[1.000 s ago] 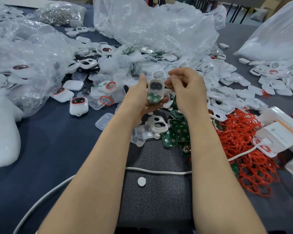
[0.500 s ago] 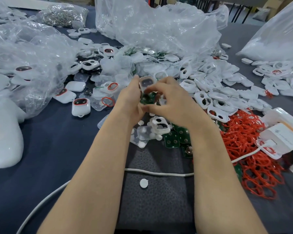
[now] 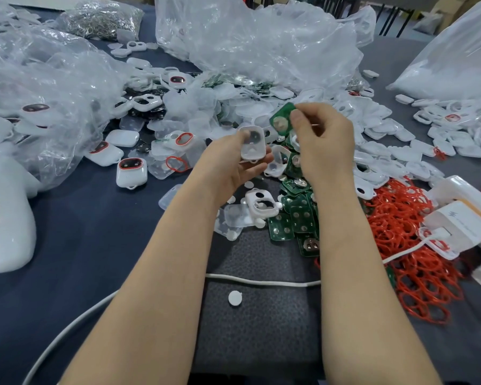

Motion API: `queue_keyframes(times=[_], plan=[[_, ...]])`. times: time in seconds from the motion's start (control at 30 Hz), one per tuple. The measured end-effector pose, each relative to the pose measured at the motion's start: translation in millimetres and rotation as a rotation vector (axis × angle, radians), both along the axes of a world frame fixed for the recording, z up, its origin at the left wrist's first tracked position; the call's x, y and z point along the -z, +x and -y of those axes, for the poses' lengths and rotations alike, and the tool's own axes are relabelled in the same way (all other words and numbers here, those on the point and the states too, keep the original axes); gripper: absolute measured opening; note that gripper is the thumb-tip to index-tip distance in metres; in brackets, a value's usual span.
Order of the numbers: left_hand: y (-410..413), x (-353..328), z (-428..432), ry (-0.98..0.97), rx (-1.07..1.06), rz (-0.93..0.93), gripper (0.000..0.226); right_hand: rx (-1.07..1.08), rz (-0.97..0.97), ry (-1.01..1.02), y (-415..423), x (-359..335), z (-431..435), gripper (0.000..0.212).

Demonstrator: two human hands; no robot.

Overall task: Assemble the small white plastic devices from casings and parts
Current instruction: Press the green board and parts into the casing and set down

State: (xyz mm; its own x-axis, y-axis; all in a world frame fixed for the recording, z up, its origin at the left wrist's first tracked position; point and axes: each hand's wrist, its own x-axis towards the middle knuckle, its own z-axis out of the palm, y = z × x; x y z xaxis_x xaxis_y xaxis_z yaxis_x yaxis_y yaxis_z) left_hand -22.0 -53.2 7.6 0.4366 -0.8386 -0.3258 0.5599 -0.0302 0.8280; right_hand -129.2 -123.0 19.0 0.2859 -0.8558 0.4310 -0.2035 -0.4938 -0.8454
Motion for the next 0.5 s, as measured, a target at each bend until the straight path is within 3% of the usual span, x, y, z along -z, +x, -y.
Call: queue_keyframes(times=[0.07,0.2,0.5], plan=[[-1.0,1.4,-0.9,0.002,0.025,0.062,0.009,0.057,0.041,0.022,-1.3,1.4,3.8,0.006],[-1.5,4.0,-1.0,0.000,0.053,0.140,0.019,0.075,0.078,0.065,-0.3,4.2,5.5,0.005],[-1.7,5.1,-0.2,-0.030,0.039,0.182,0.018,0.105,0.066,0.059,0.1,6.8,7.8,0.007]])
